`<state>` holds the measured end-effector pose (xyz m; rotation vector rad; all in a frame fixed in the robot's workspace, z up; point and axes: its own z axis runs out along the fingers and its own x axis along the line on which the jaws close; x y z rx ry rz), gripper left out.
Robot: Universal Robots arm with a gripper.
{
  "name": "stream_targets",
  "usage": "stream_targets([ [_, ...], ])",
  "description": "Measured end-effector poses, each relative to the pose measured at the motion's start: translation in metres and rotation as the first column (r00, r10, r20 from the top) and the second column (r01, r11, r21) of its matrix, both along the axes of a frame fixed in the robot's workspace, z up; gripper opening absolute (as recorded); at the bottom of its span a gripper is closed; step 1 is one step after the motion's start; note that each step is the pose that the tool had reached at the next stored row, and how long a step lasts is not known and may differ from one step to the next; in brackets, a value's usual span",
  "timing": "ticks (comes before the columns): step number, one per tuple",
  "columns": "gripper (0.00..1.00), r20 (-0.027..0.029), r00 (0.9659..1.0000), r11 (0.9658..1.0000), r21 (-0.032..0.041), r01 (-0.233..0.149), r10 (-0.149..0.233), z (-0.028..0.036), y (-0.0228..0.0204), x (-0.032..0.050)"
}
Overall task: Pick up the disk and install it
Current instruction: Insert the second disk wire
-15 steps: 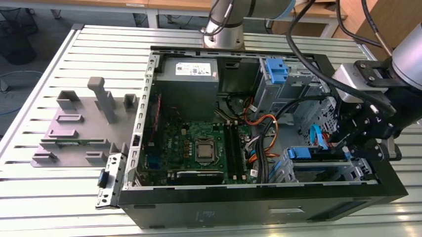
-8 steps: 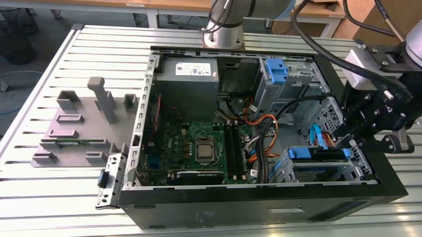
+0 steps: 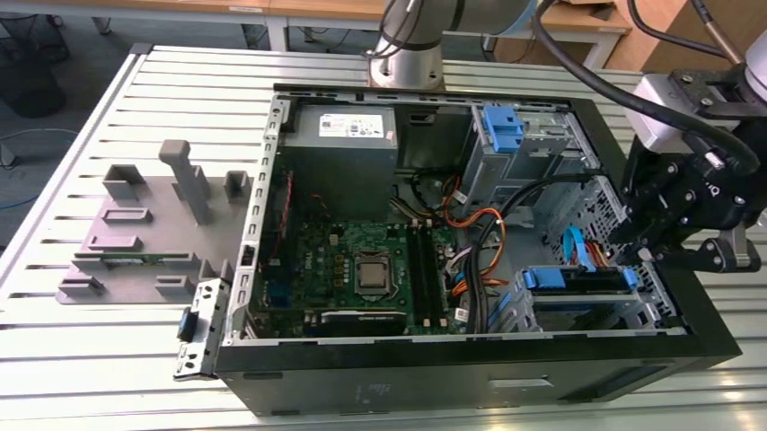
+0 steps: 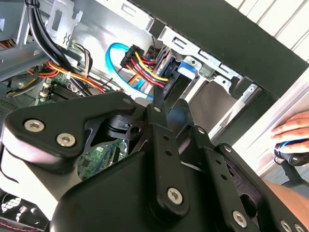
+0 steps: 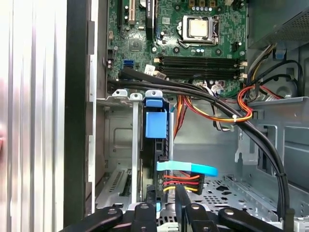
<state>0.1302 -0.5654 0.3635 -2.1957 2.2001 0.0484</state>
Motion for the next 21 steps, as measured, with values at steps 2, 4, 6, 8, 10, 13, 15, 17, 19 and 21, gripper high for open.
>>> stream_targets([
  [2,0.3,0.0064,1.0,1.0,0.0014,0.0,0.0,-0.0001,-0.0001,-0.0046],
  [4,0.3,0.0118,0.9999,1.0,0.0021,0.0,0.0,-0.0001,0.0,-0.0091],
  [6,0.3,0.0158,0.9999,1.0,0.0022,0.0,0.0,-0.0001,0.0,-0.0129],
  [8,0.3,0.017,0.9999,1.0,0.0022,0.0,0.0,-0.0001,-0.0001,-0.0147],
  [10,0.3,0.0171,0.9999,1.0,0.0022,0.0,0.0,-0.0001,-0.0001,-0.0147],
  [13,0.3,0.0133,0.9999,1.0,0.002,0.0,0.0,-0.0002,-0.0001,-0.0149],
  [15,0.3,-0.0105,0.9999,1.0,0.0023,0.0,0.0,-0.0007,0.0,-0.0147],
  [17,0.3,-0.0111,0.9999,1.0,0.0021,0.0,0.0,-0.0006,0.0,-0.0147],
  [19,0.3,-0.0129,0.9999,1.0,0.0021,0.0,0.0,-0.0007,0.0,-0.0147],
  [21,0.3,-0.013,0.9999,1.0,0.0021,0.0,0.0,-0.0007,0.0,-0.0147],
])
